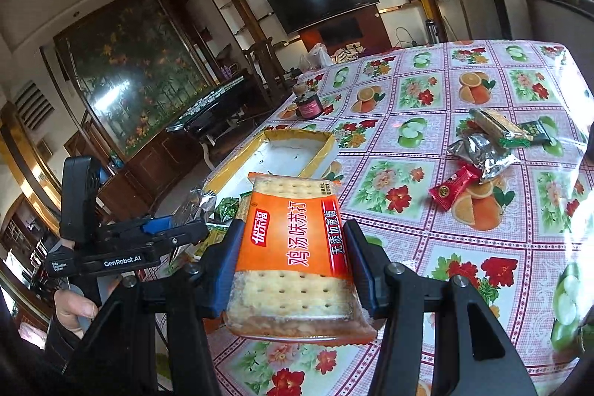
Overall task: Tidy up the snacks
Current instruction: 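Lift and carry the silver bag to the tray while the right tool carries the crackers, then release the silver bag into the tray while the right tool releases the orange crackers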
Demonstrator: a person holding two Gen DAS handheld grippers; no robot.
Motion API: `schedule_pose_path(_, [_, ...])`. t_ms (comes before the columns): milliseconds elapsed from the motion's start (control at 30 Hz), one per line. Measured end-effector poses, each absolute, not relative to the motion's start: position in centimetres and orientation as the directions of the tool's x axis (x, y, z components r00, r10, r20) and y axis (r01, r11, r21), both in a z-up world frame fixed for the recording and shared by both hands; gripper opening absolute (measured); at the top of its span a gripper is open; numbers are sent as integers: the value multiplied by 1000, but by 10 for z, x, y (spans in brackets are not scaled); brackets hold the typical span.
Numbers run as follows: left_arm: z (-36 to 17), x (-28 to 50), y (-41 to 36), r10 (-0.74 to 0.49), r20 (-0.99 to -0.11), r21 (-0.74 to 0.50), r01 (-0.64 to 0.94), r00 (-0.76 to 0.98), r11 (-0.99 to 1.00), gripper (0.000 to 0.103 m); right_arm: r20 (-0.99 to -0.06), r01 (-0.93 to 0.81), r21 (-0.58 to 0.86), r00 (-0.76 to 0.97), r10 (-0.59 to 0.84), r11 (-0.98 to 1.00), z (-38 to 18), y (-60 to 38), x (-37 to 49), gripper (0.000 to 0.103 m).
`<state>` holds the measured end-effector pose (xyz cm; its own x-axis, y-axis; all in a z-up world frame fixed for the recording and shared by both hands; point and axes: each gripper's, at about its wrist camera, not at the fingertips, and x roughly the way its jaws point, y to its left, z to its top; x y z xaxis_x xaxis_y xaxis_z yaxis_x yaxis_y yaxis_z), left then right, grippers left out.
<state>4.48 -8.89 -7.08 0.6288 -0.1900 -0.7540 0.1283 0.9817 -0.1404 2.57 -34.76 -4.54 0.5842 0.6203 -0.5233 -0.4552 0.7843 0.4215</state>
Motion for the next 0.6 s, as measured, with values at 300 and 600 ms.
schedule_pose_path(300, [-78,51,-50,-118,-765,-122,38,634,992,63,-506,-536,438,516,691,722,-45,-293,52,53])
schedule_pose_path(600, [-93,70,-29,-93,-785,-127,-13,612,992,63,-580,-575,425,420,698,699,-76,-215,107,53])
